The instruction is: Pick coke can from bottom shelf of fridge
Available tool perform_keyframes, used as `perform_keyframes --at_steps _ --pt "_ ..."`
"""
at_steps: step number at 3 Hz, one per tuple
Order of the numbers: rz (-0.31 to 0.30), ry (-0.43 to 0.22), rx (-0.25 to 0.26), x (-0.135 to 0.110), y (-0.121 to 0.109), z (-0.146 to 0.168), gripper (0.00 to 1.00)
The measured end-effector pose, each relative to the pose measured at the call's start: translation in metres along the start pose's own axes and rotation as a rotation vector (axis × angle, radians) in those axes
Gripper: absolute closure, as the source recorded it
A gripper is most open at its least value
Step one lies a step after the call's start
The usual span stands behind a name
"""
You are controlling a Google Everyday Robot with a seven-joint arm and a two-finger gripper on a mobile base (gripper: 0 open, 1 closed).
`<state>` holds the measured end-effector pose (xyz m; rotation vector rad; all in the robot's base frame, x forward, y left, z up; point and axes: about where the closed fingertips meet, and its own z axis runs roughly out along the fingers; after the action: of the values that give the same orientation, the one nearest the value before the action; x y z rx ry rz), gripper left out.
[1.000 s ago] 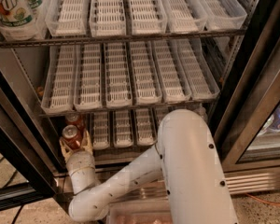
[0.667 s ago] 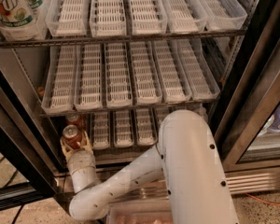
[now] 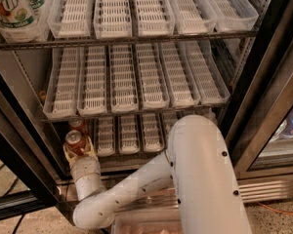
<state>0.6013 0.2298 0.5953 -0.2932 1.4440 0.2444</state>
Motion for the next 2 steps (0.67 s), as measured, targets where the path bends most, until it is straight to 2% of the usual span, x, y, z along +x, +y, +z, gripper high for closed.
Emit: perform_keyframes --at_steps 1,2 --pt "0.0 0.0 0.0 0.0 0.0 0.0 1.0" --pt "0.026 -0.025 -0.017 -0.015 0.003 0.006 1.0"
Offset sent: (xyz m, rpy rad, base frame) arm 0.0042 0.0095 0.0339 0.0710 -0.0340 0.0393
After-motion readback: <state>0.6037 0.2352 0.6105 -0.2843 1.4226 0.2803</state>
